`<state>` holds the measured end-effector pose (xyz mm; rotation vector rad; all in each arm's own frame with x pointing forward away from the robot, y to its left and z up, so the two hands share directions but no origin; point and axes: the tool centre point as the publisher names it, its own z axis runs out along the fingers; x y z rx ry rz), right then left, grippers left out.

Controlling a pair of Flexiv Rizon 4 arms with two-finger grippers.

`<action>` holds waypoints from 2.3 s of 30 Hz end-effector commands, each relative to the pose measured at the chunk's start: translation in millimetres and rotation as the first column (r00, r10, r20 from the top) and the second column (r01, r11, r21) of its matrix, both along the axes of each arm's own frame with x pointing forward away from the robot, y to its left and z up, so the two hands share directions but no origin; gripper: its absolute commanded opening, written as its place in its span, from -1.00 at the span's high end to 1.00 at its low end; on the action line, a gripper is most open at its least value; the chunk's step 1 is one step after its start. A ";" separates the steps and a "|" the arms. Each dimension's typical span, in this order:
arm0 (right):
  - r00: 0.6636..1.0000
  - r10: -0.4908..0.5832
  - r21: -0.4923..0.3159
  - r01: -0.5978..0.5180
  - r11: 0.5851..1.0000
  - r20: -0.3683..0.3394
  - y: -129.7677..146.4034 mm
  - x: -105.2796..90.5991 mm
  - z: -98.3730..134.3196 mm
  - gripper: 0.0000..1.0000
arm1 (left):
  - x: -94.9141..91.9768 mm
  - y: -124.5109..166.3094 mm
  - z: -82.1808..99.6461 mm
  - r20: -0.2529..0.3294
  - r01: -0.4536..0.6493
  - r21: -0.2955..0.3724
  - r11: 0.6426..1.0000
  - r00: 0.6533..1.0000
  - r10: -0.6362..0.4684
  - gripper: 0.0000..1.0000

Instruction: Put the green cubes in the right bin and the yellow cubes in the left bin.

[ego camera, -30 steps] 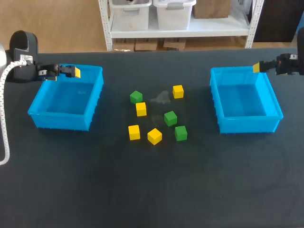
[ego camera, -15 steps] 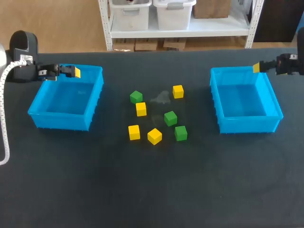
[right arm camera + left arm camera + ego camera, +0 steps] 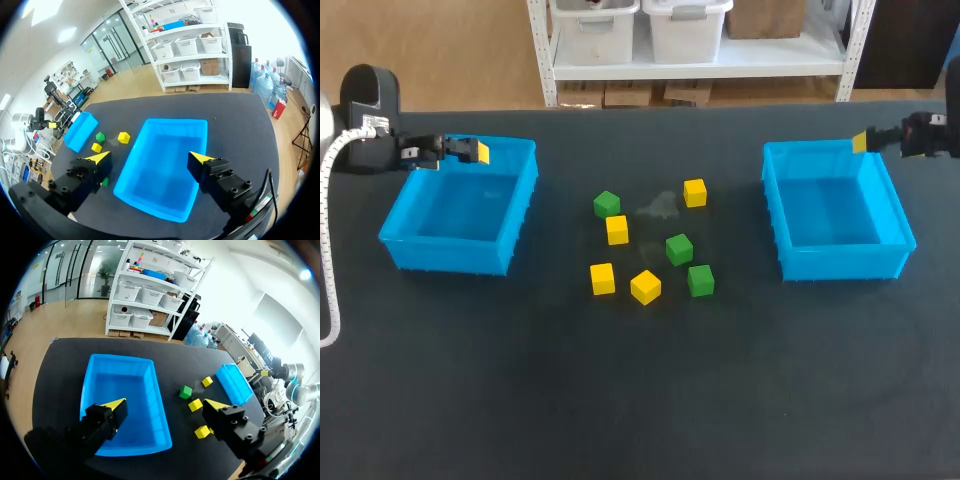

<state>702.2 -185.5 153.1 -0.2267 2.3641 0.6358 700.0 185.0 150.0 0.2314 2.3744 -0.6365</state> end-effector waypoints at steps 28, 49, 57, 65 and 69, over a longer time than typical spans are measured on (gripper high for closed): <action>0.905 0.412 -0.278 -0.425 0.862 -0.105 117.9 -5.2 54.1 -1.00 | 0.0 0.0 0.0 0.000 0.000 0.000 1.000 1.000 0.000 -1.00; 0.833 0.495 -0.416 -0.553 0.722 -0.249 173.8 -24.8 20.1 -1.00 | 0.0 0.0 0.0 0.000 0.000 0.000 1.000 1.000 0.000 -1.00; 0.811 0.502 -0.456 -0.584 0.671 -0.301 185.6 -30.7 1.0 -1.00 | 0.0 0.0 0.0 0.000 0.000 0.000 1.000 1.000 0.000 -1.00; 0.795 0.515 -0.460 -0.606 0.649 -0.321 201.4 -34.2 -20.6 -1.00 | 0.0 0.0 0.0 0.000 0.000 0.000 1.000 1.000 0.000 -1.00; 0.792 0.517 -0.457 -0.610 0.647 -0.325 208.8 -38.1 -35.1 -1.00 | 0.0 0.0 0.0 0.000 0.000 0.000 1.000 1.000 0.000 -1.00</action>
